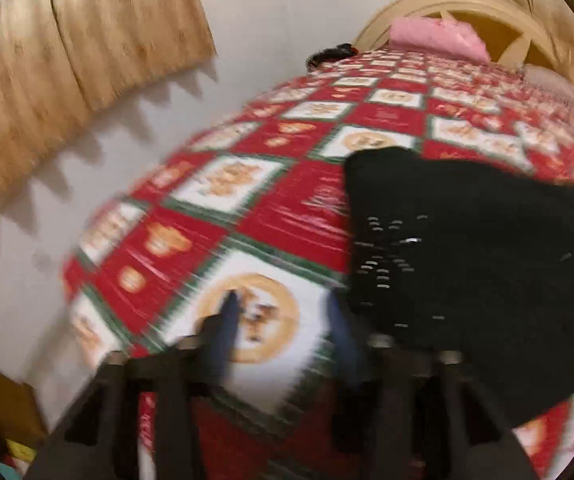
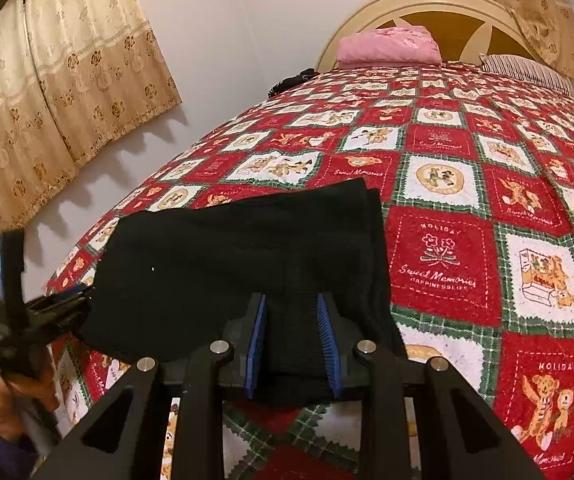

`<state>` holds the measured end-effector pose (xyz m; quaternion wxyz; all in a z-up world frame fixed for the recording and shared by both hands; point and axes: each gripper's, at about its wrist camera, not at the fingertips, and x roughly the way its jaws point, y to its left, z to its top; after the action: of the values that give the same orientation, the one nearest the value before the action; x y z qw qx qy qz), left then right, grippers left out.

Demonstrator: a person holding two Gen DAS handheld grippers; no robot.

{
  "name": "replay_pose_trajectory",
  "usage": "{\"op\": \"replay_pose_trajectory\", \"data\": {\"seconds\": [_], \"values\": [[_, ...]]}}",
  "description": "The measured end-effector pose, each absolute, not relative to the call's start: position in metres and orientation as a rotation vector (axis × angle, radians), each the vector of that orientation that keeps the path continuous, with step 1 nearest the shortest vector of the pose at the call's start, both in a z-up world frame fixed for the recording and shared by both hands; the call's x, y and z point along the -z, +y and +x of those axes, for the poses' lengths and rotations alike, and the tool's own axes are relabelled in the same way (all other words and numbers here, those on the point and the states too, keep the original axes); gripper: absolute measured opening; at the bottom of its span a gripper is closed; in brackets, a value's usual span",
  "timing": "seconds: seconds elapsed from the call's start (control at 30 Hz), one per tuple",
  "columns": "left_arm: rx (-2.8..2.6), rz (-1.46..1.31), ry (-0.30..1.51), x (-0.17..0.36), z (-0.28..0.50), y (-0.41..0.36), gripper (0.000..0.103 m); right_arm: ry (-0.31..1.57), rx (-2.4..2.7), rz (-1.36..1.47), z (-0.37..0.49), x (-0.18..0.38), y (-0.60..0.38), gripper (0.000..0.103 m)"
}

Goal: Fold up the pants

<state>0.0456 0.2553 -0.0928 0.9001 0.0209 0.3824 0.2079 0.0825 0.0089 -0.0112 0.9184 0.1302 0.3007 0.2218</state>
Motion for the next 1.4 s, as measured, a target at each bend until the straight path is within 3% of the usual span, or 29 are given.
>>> {"op": "replay_pose_trajectory", "data": {"seconds": [0.17, 0.57, 0.6, 0.67, 0.73, 0.83, 1.07, 1.4], "values": [[-0.402, -0.051, 0.781, 0.065, 0.027, 0.258, 0.059, 0.614, -0.445, 0.216, 0.08, 0.009, 0.016, 0.036], [-0.237, -0.066, 0.689, 0.045, -0.021, 0.2, 0.06, 0.509, -0.345, 0.392, 0.029, -0.029, -0.013, 0.037], [-0.222, -0.064, 0.681, 0.043, -0.025, 0.195, 0.065, 0.487, -0.339, 0.389, 0.02, -0.035, -0.015, 0.039], [-0.204, -0.055, 0.667, 0.037, -0.032, 0.187, 0.076, 0.456, -0.315, 0.367, 0.005, -0.043, -0.016, 0.058], [-0.191, -0.033, 0.64, 0.03, -0.04, 0.179, 0.086, 0.404, -0.278, 0.345, -0.014, -0.052, -0.017, 0.066], [-0.2, 0.011, 0.592, 0.019, -0.055, 0.167, 0.097, 0.355, -0.276, 0.338, -0.035, -0.06, -0.017, 0.067], [-0.221, 0.038, 0.549, 0.006, -0.082, 0.159, 0.103, 0.282, -0.277, 0.356, -0.074, -0.069, -0.018, 0.067], [-0.232, 0.026, 0.502, -0.005, -0.099, 0.151, 0.103, 0.226, -0.272, 0.338, -0.105, -0.078, -0.021, 0.067]]}}
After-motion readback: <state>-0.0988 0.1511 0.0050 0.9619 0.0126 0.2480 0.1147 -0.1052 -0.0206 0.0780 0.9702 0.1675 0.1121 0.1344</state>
